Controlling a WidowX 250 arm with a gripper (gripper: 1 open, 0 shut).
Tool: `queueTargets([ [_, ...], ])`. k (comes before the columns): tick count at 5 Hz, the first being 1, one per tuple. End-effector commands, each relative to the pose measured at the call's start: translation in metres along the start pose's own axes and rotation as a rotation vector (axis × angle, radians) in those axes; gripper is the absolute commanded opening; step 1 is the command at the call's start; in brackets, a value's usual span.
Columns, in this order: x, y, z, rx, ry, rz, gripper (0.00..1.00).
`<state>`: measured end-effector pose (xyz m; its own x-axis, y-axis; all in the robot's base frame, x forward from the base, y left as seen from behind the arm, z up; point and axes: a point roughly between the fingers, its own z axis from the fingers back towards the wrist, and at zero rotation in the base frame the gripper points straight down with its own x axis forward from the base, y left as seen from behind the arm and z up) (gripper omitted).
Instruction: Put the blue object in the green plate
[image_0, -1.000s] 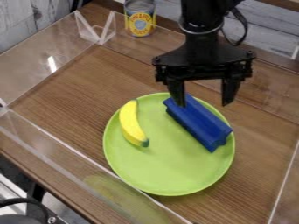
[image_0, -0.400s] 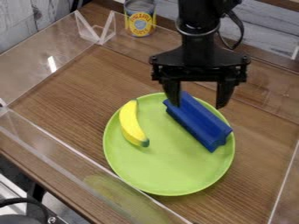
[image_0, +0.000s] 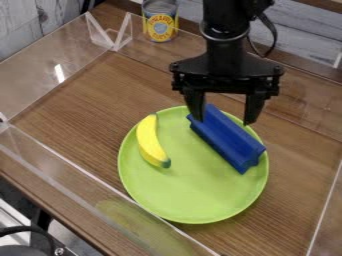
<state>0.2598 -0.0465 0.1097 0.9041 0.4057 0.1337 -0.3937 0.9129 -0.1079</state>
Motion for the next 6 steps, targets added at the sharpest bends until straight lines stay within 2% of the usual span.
queueTargets([
  [1, 0.0105, -0.0014, 0.0095, -0.014, -0.036, -0.01, 1.0],
  [6, 0.015, 0.0071, 0.0047, 0.011, -0.007, -0.064, 1.0],
])
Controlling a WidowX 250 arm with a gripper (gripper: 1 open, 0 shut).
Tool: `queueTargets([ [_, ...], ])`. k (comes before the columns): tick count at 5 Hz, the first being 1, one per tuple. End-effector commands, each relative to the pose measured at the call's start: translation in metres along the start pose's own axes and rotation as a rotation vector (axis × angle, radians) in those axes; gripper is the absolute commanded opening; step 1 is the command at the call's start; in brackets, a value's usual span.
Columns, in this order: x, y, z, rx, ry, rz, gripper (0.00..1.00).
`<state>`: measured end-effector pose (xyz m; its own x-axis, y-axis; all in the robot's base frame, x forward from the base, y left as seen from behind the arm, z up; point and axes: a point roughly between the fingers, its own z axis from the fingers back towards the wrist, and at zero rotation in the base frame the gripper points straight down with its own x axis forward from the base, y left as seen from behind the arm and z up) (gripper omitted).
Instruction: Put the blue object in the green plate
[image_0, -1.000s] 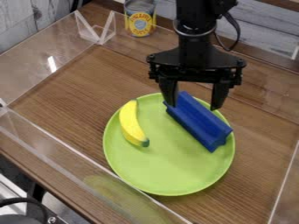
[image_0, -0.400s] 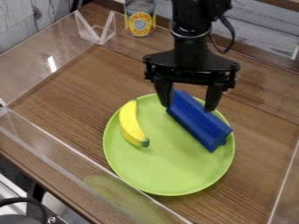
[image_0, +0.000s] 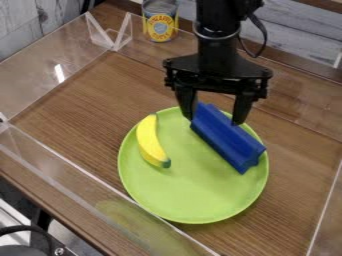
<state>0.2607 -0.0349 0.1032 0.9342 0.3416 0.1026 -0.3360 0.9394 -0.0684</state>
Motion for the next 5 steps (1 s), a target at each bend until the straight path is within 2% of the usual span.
queueTargets([
  [1, 0.0109, -0.0015, 0.0094, -0.016, -0.04, -0.003, 1.0],
  [5, 0.0128, 0.0034, 0.0046, -0.002, -0.013, -0.026, 1.0],
])
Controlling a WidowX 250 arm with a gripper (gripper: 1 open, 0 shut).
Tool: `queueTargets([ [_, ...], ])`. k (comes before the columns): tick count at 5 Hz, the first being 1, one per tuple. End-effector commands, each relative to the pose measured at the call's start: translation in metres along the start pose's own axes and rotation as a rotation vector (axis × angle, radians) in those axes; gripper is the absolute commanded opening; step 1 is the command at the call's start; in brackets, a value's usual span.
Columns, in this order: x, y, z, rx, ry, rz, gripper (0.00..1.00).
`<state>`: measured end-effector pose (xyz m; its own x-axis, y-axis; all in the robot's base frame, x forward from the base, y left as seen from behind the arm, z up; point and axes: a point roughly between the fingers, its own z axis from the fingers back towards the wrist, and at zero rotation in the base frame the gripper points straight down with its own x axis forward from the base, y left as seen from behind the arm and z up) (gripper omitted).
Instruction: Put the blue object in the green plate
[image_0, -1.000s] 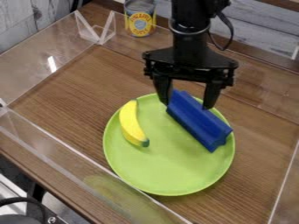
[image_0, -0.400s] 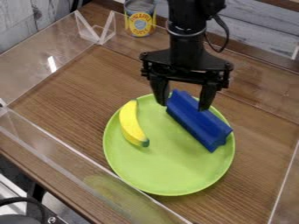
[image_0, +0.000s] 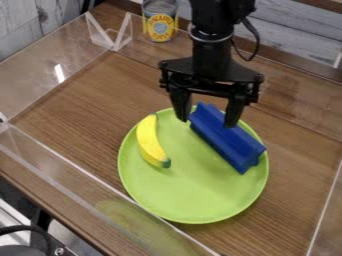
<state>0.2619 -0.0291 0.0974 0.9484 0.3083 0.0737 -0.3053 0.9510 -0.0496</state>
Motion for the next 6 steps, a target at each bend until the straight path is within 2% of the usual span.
queueTargets([
  [1, 0.0103, -0.0004, 0.0098, -0.015, -0.036, 0.004, 1.0],
  [6, 0.0099, 0.008, 0.0047, -0.009, 0.007, -0.015, 1.0],
])
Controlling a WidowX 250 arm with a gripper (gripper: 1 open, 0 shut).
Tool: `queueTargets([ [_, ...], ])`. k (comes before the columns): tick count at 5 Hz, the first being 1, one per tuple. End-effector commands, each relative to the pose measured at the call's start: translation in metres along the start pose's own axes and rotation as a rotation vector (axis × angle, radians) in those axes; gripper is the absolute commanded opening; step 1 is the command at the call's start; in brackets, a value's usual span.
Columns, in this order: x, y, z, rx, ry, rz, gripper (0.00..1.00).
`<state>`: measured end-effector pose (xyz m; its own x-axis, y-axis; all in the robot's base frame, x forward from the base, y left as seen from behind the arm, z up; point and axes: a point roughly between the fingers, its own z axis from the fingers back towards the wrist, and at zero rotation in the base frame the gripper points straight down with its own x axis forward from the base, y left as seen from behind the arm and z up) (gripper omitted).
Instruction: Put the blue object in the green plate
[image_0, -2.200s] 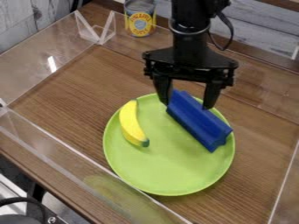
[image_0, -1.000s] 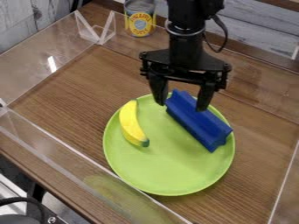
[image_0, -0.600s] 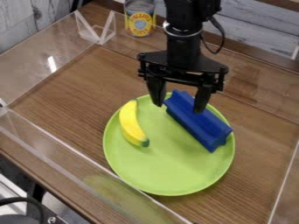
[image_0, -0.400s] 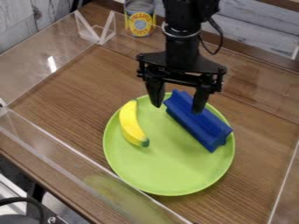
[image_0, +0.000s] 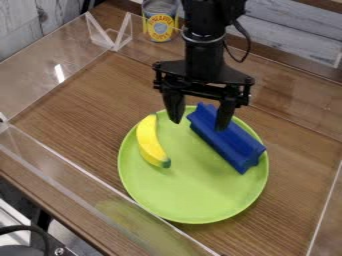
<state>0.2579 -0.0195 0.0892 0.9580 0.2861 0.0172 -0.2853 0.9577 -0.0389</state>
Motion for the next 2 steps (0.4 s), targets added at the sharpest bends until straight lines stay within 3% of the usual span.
queueTargets([
  [1, 0.011, -0.0005, 0.013, -0.019, -0.044, 0.002, 1.0],
  [2, 0.0116, 0.0016, 0.0133, -0.021, -0.038, -0.002, 1.0],
])
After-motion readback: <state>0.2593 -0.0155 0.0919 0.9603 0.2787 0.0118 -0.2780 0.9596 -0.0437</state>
